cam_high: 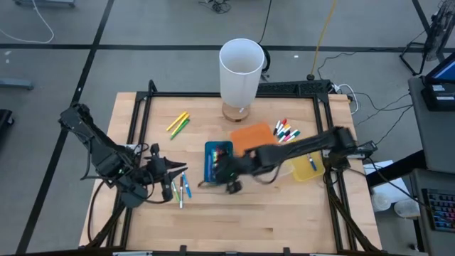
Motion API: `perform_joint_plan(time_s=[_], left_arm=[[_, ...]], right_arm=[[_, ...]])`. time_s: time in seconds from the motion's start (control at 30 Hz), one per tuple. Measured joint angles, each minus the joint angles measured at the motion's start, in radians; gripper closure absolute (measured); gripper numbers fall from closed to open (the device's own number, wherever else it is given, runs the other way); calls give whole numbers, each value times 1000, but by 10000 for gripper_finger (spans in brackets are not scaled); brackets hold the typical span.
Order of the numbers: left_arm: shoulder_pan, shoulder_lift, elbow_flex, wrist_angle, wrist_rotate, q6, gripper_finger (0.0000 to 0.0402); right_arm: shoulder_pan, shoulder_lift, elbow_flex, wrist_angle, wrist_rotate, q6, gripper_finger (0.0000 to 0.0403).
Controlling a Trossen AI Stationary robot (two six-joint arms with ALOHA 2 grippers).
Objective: Pick & Place Markers
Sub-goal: Put the left green marker pen into the yellow bin
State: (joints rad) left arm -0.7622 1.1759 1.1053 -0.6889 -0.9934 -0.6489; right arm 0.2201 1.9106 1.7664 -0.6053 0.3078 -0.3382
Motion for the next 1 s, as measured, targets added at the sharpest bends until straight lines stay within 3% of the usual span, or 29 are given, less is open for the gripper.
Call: perform_joint_plan(time_s=[0.1, 0.2, 0.33, 0.47, 0.57, 0.77, 1.0], left_arm=[[12, 0, 0, 2, 9, -1, 333], [17, 0, 0, 1, 9, -7, 335], [17, 0, 0, -2, 9, -7, 345], [26, 0, -15, -2, -16, -17, 356], [48, 0, -37, -1, -43, -61, 364], [115, 0, -110, 5, -15, -115, 383], [187, 0, -154, 4, -1, -172, 397]], right_arm=[[-22, -117, 0, -227, -9, 161, 249], [-45, -222, -15, -488, 83, 298, 260], [-97, -374, -139, -708, 123, 360, 289], [-167, -548, -366, -728, 111, 408, 354], [-248, -653, -524, -753, 106, 541, 394], [-384, -753, -743, -964, 143, 908, 401], [-470, -731, -970, -929, 54, 1008, 402]])
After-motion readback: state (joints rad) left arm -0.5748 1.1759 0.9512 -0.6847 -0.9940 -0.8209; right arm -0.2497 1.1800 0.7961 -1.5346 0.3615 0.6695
